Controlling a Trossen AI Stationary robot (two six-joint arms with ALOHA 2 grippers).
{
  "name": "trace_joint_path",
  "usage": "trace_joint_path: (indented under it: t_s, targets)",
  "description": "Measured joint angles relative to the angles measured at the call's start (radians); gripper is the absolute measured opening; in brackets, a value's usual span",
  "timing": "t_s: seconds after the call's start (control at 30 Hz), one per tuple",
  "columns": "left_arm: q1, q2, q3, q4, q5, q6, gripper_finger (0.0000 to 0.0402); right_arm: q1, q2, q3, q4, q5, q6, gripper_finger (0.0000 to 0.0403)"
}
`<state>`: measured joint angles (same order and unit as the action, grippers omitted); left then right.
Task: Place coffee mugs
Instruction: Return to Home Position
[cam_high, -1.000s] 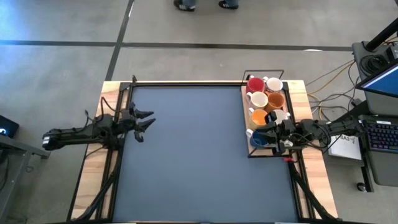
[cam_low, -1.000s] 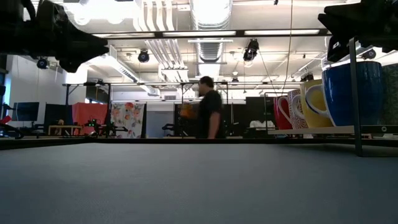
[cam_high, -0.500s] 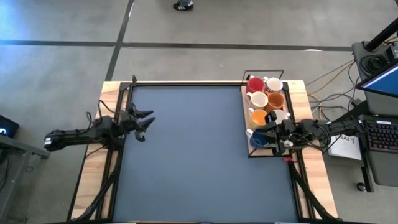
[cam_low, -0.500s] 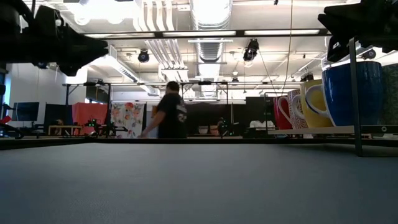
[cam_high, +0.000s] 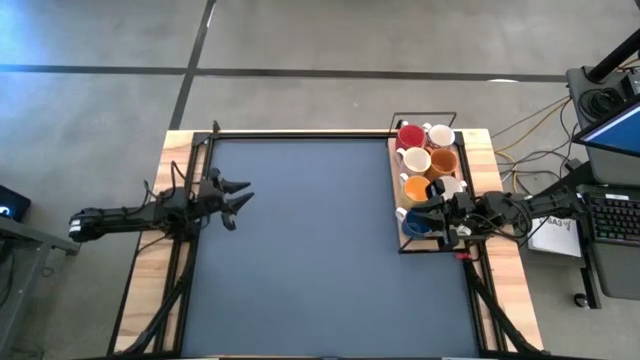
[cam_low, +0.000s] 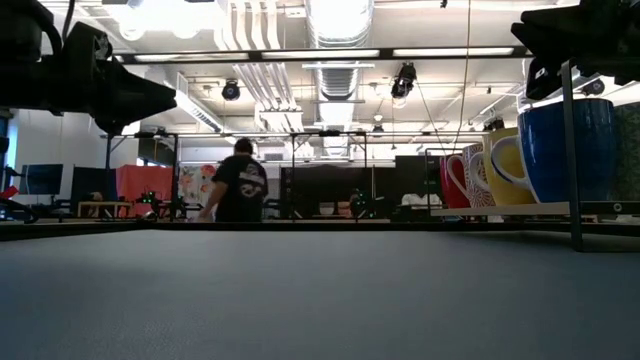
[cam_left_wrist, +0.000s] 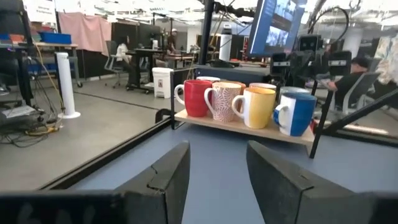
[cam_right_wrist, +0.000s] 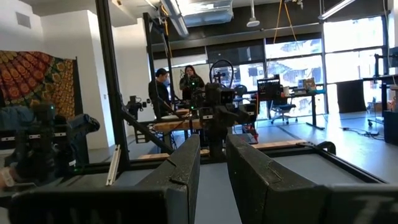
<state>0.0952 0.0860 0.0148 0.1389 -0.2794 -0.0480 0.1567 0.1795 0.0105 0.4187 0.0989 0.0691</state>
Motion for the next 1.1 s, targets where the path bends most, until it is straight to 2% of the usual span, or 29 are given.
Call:
trace_joint_path:
  t_s: [0.17,1.1]
  targets:
    - [0.0,-0.001,0.012,0.001,0.0,-0.047,0.0141,0.0,0.0,0.0,0.0,0.0,-0.001,0.0068]
    - [0.0,0.004,0.022,0.002,0.0,-0.047,0.0141,0.0,0.0,0.0,0.0,0.0,-0.001,0.0068]
